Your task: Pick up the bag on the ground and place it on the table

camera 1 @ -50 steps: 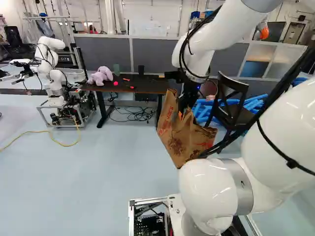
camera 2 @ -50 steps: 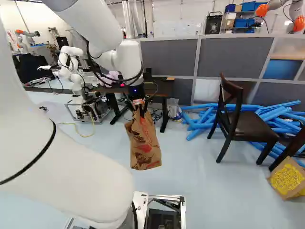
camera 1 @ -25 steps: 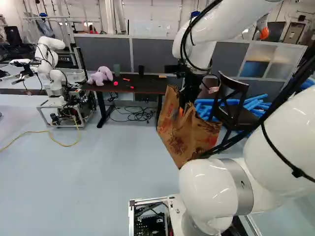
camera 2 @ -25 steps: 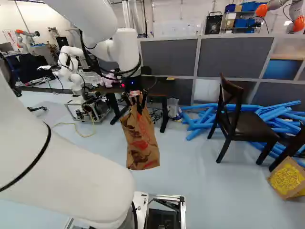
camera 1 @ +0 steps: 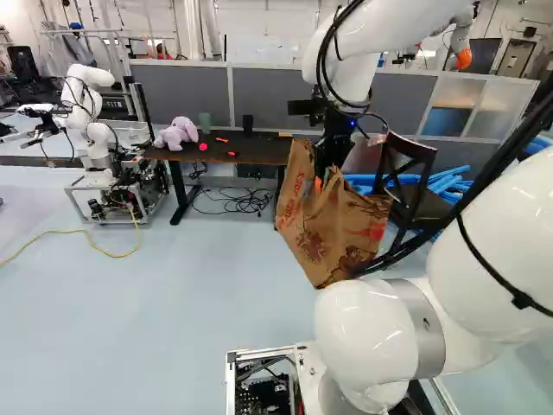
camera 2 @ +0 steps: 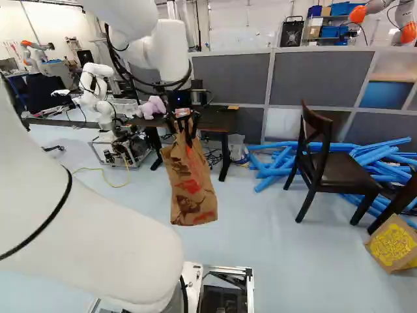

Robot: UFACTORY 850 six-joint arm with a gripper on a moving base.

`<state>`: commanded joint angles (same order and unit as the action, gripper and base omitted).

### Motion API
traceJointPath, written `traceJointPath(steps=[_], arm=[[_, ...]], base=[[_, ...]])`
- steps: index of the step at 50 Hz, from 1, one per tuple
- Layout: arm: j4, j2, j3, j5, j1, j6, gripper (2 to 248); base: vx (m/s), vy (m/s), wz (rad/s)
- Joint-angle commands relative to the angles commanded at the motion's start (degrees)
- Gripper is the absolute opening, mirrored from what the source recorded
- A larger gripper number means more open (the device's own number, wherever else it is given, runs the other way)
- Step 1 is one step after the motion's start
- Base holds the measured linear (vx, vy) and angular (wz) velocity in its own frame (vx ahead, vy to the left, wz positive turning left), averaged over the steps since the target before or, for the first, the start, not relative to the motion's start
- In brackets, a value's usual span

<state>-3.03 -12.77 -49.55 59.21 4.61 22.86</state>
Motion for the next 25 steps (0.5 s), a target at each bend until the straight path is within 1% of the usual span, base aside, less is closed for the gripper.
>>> traceJointPath(steps=[14,25], arm=[[0.0,0.5,-3.2,3.1,-0.3,0.0,21],[0.0,0.5,-4.6,4.1,-0.4,0.0,21]], base=[[0.000,0.000,0.000],[0.000,0.000,0.000]])
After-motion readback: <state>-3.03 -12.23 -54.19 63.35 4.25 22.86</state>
